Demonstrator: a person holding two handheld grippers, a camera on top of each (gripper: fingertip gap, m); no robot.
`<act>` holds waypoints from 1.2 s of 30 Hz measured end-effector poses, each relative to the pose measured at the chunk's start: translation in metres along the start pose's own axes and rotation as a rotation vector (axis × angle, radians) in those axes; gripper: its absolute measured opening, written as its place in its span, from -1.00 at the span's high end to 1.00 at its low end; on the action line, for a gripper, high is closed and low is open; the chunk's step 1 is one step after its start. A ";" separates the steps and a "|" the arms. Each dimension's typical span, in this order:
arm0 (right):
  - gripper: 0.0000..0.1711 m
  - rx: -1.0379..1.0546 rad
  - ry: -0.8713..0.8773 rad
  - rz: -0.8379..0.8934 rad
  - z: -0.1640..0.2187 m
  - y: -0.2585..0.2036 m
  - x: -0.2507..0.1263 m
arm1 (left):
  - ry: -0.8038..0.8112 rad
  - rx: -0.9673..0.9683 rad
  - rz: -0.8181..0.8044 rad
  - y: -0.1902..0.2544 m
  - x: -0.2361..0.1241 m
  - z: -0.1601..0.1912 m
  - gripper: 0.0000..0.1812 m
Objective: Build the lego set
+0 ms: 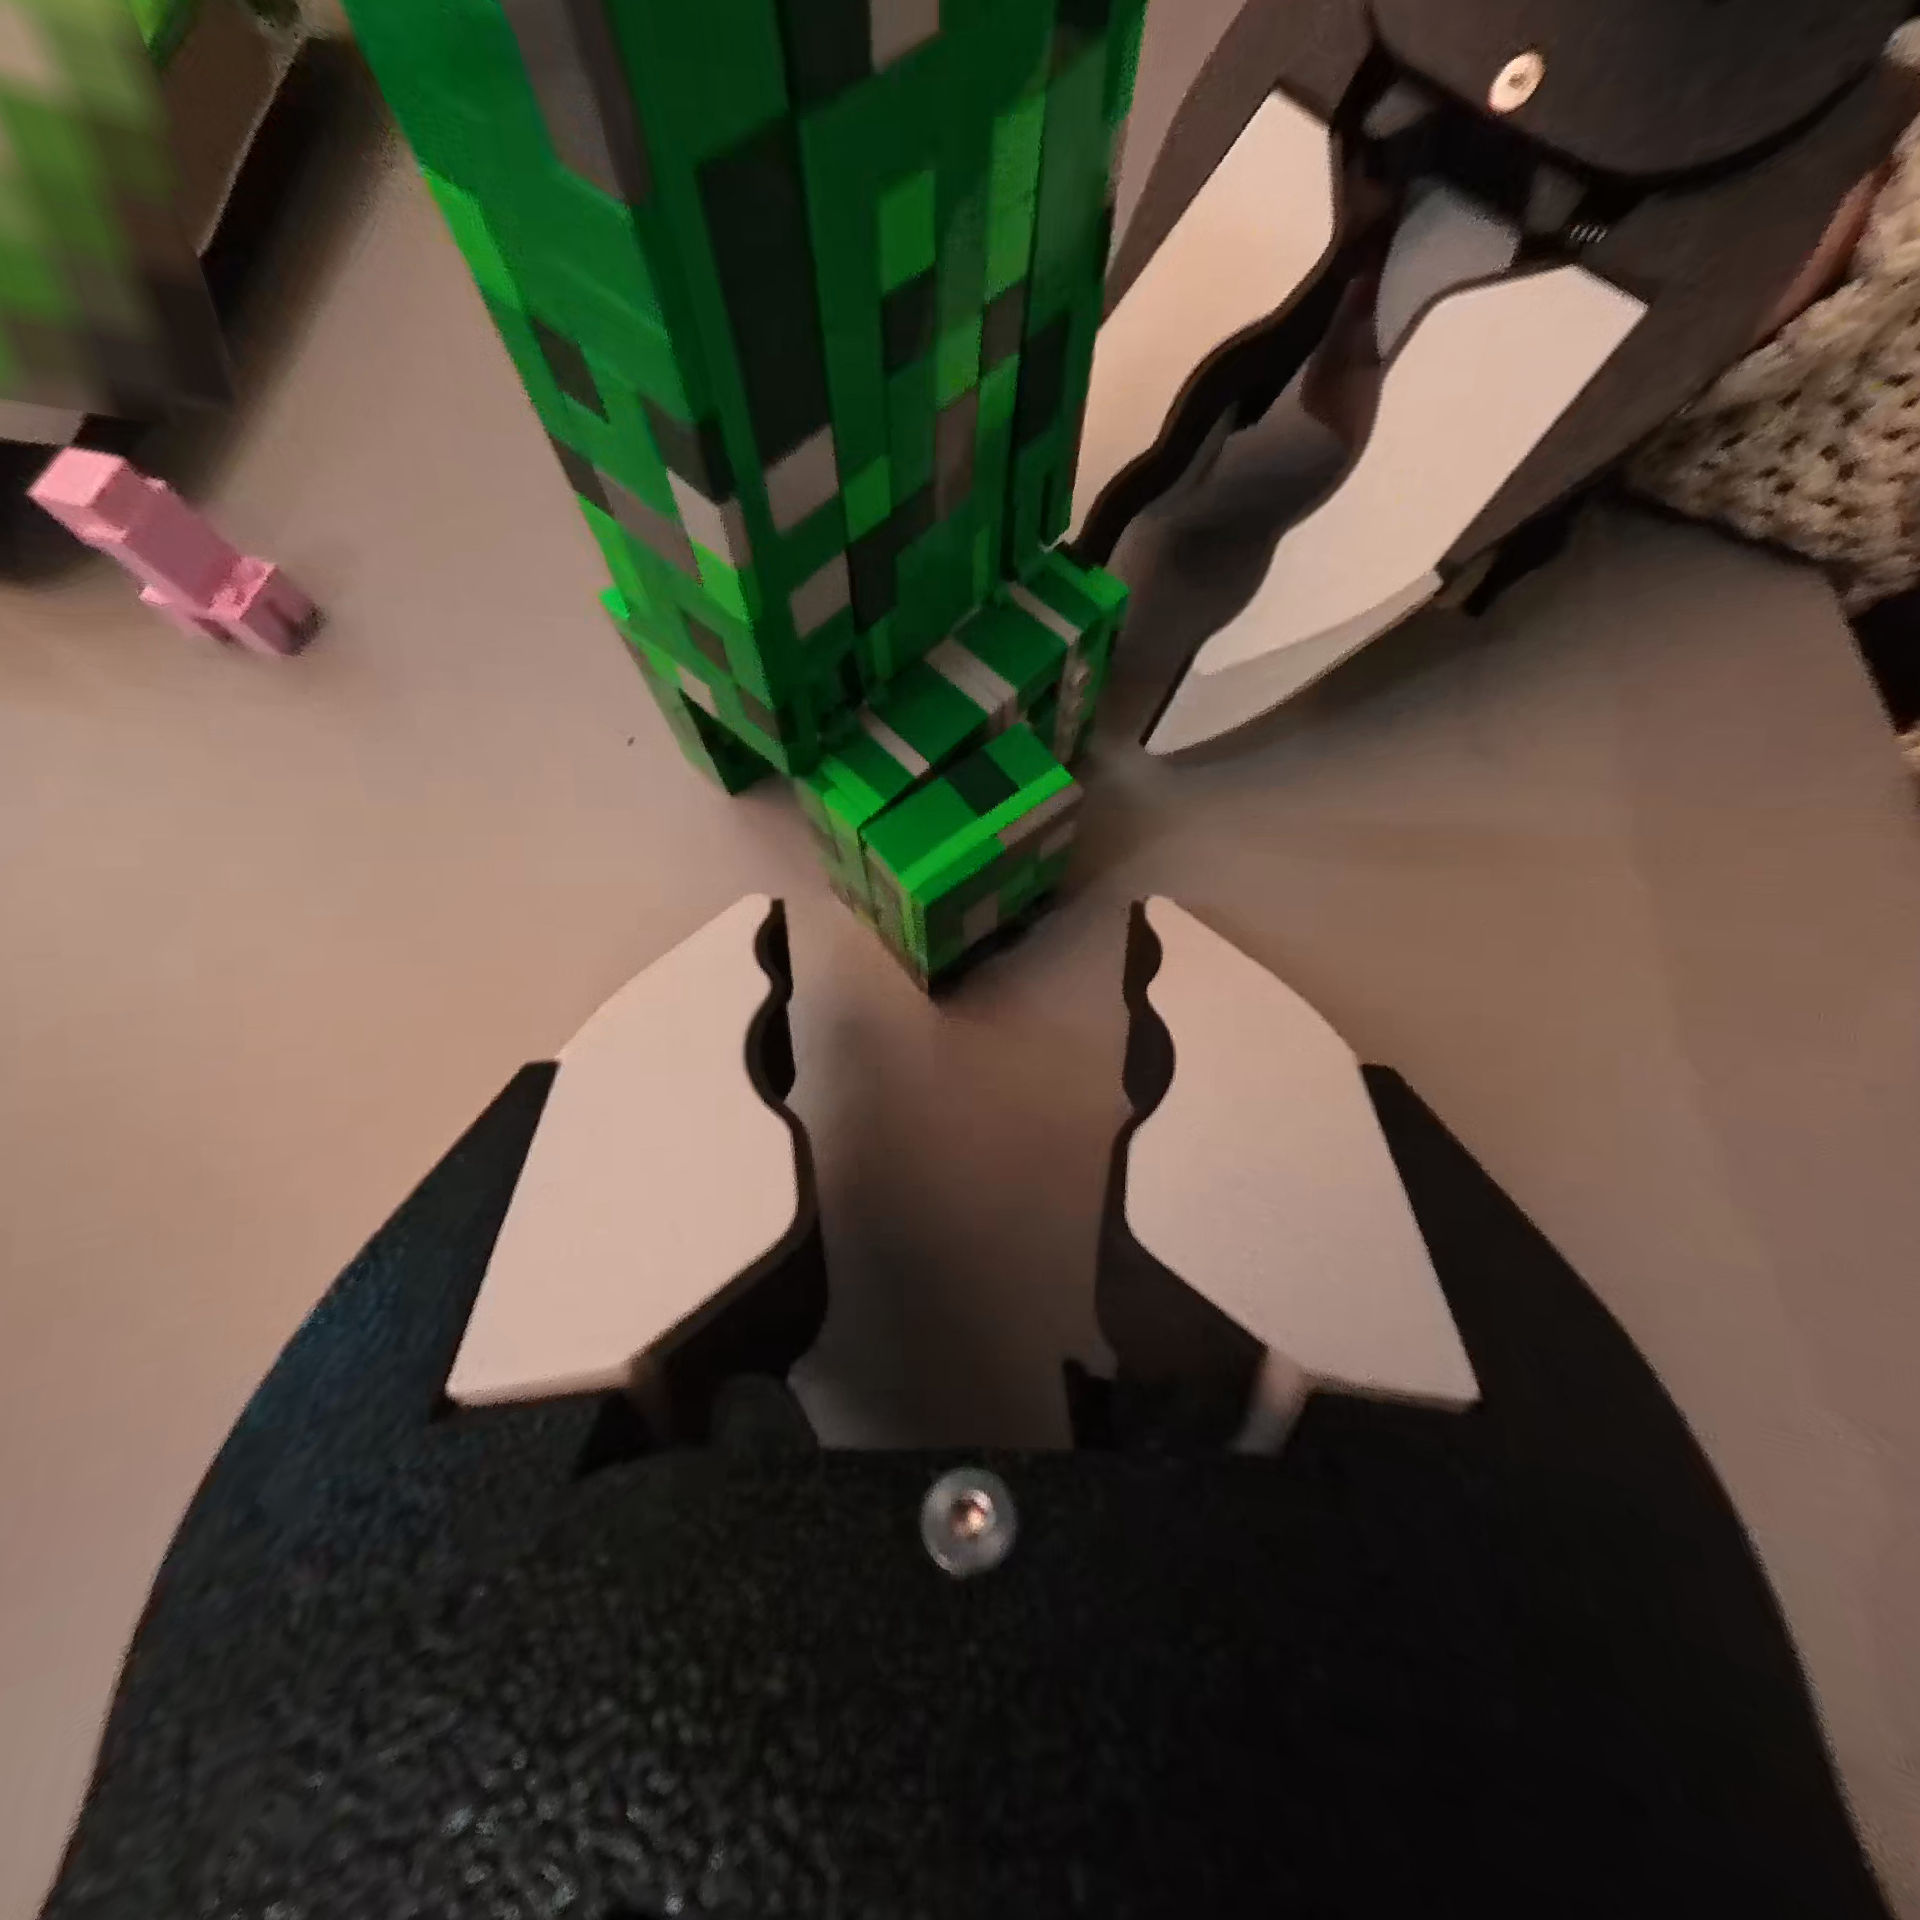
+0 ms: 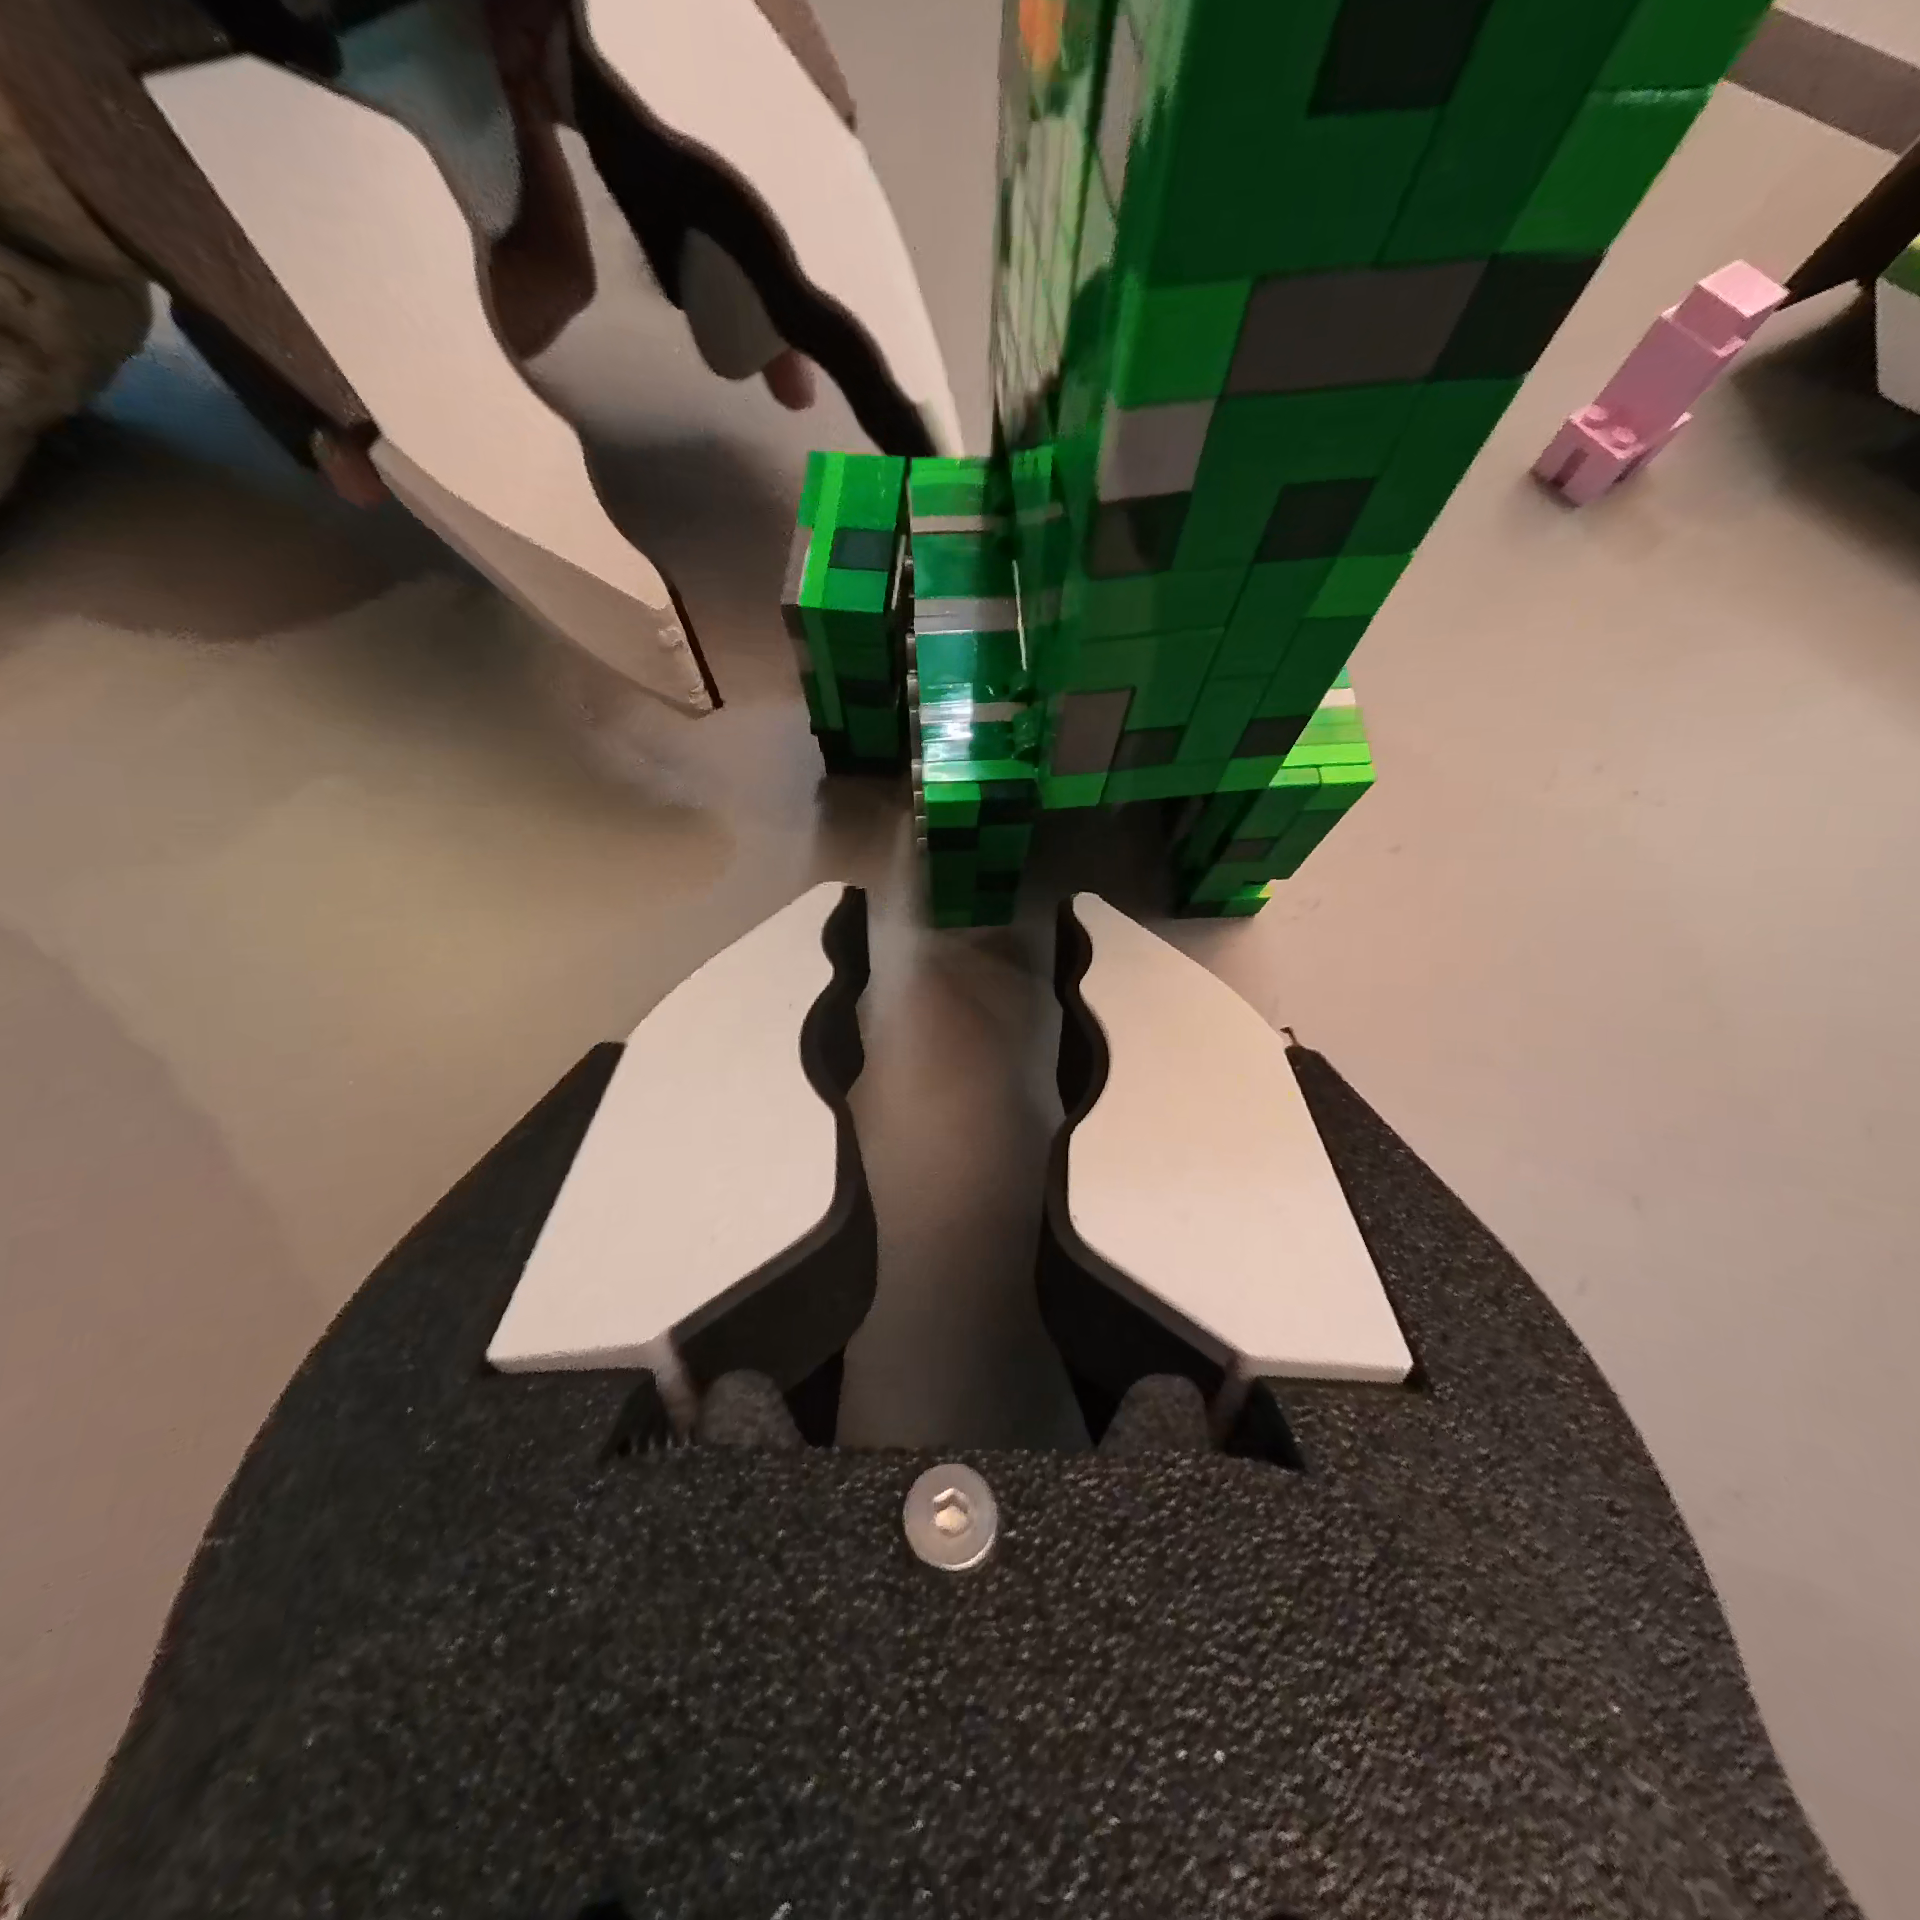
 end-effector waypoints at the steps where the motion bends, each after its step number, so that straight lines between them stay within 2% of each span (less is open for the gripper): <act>1: 0.60 0.006 -0.004 -0.003 0.000 0.000 0.000 | 0.011 -0.013 0.024 -0.002 0.002 -0.001 0.32; 9: 0.59 0.066 0.025 -0.044 -0.002 0.005 0.001 | 0.050 -0.104 0.128 -0.010 0.013 0.002 0.34; 16: 0.59 0.038 0.009 -0.011 -0.003 0.006 0.007 | 0.050 -0.082 0.071 -0.003 0.015 0.003 0.33; 21: 0.58 0.071 0.033 -0.025 -0.003 0.008 0.004 | 0.035 -0.086 0.039 0.006 0.016 0.002 0.22; 24: 0.56 0.076 0.018 -0.009 0.000 0.010 -0.002 | 0.003 -0.090 -0.045 0.006 0.006 0.004 0.14; 29: 0.54 0.111 -0.014 -0.014 0.007 0.001 -0.012 | 0.036 -0.153 -0.045 0.018 -0.011 0.001 0.24; 36: 0.48 0.088 0.001 0.039 0.004 -0.005 -0.007 | 0.019 -0.143 -0.006 0.031 0.000 -0.001 0.22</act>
Point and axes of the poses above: each gripper's, where its closed fingertips meet, x out along the fingers, z out of its underside, y = z × x across the jaws, the point moved 8 cm from there along -x, back along the fingers, and after that the axes turned 15 degrees about y, right-handed, at the moved point
